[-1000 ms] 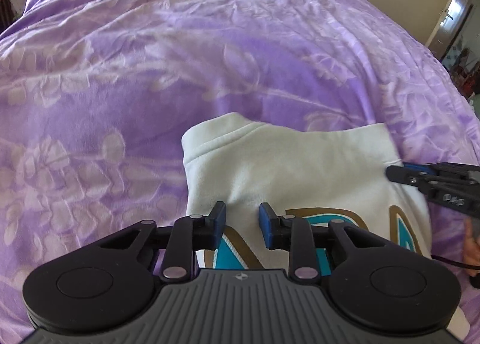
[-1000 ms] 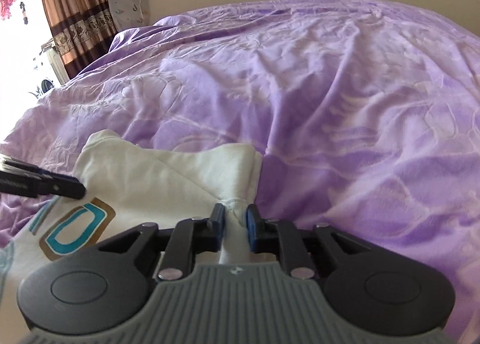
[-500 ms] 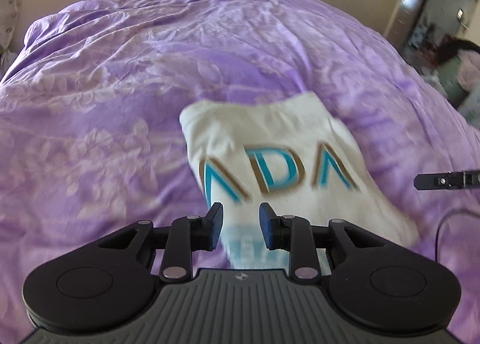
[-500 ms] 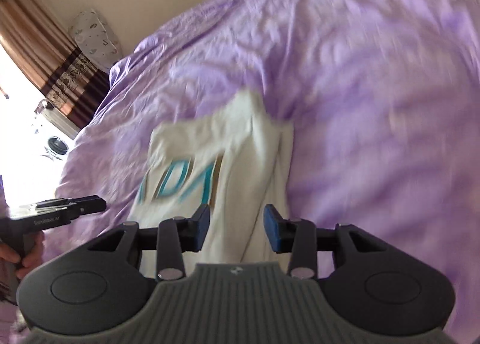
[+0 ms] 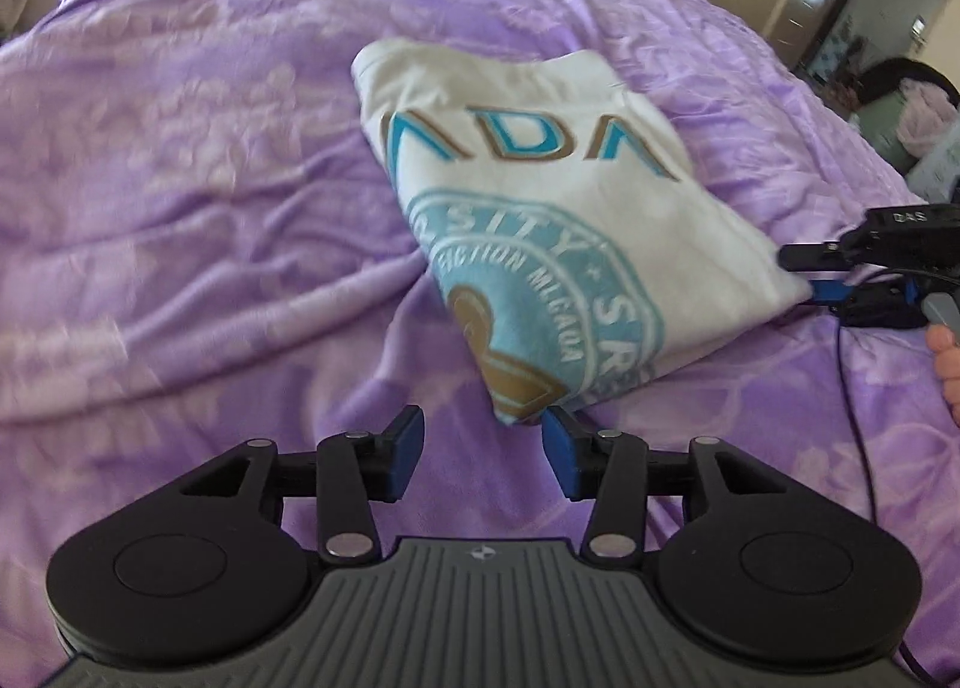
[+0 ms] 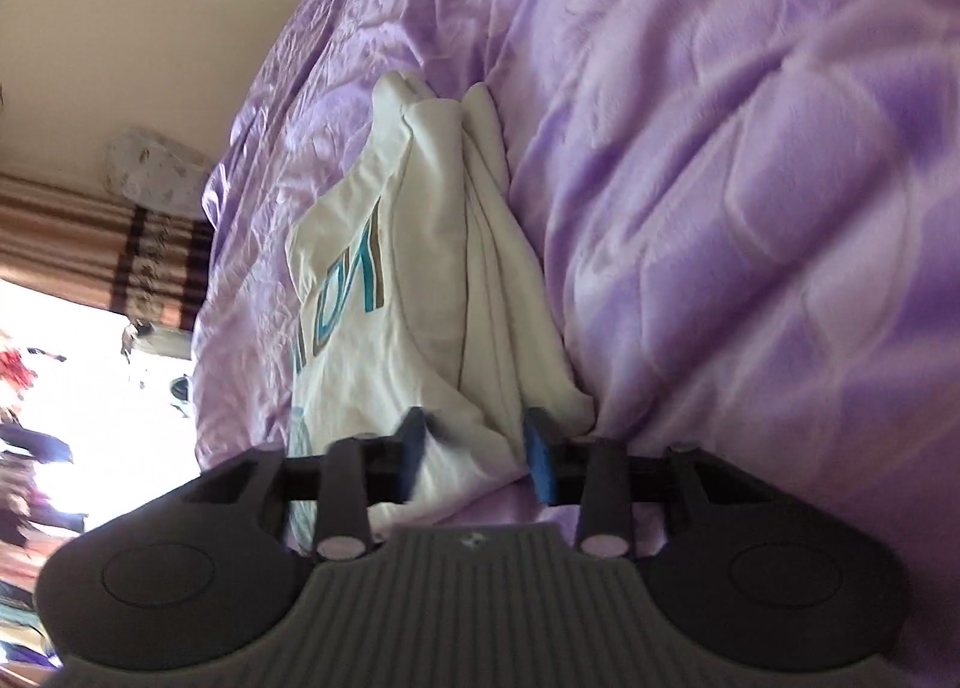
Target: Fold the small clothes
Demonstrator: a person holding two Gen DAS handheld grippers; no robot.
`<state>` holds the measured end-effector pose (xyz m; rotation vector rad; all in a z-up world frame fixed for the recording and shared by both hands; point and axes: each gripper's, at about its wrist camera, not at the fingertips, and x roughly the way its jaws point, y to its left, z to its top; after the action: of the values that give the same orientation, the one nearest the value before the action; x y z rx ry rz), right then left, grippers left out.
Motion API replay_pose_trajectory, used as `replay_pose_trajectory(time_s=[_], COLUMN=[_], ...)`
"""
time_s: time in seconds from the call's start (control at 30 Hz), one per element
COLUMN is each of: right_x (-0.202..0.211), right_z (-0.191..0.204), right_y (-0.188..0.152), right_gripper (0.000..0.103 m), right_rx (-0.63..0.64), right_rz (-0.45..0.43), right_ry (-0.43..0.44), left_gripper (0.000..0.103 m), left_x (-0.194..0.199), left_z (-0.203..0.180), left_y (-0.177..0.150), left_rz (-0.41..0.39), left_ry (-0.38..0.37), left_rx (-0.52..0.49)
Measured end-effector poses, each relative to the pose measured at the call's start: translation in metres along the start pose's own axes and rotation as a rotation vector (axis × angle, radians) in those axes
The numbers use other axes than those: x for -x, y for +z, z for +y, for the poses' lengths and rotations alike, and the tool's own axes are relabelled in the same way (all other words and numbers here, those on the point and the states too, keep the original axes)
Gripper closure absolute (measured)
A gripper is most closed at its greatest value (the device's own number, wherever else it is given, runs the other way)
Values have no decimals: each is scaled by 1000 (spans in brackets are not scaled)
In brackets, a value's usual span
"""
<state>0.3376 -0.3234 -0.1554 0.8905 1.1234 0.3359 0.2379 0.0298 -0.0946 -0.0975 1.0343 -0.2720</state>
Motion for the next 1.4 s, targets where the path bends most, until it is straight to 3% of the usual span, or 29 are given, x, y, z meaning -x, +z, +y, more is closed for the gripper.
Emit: replay_pose_trajectory(time_s=[0.1,0.2,0.27,0.37,0.47,0.57,0.67,0.77,0.83,0.97,1.07,1.17,1.4], right_x=[4,17,28,48,48,27,14,14,14,25,45,50,1], right_z=[-2,13,34,69,70,39,11,14,17,16,31,53,92], right_y=[0,1,1,-1,1,1,-3,-10,-17,-21,-27,-30,-44], right_gripper=[91,94,95,96,97,99,101,103,103,103,101,100,99], right_rx=[-16,37,110,255,290,260,206,254,312,317,371,458,721], right_rz=[-28,-84,-128,-204,-208,-187,-141,-143,-173,-192,-249,-294,-271], right_ry=[42,67,73,64,-28,-186,-215,-276,-414,-396,-367,-276,-168], left_gripper=[52,70,94,98,99,99,100,102,103,103,103,103,103], left_x=[-14,-20,-21,-18,-16,-22,-29,-30,-26,-9,16,27,-7], left_z=[-1,-6,-7,-10,-12,-19,-19,-24,-25,-22,-16,-6,-7], left_y=[-4,-6,-7,-8,-9,-11,-15,-18,-18,-19,-13,5,36], left_rz=[11,-26,-34,-42,-48,-17,17,33,48,105,46,-45,-141], left_ry=[-19,-9,-29,-36,-32,2,27,55,58,43,15,7,17], left_rx=[32,44,79,75,81,61,86,57,42,-18,-33,16,65])
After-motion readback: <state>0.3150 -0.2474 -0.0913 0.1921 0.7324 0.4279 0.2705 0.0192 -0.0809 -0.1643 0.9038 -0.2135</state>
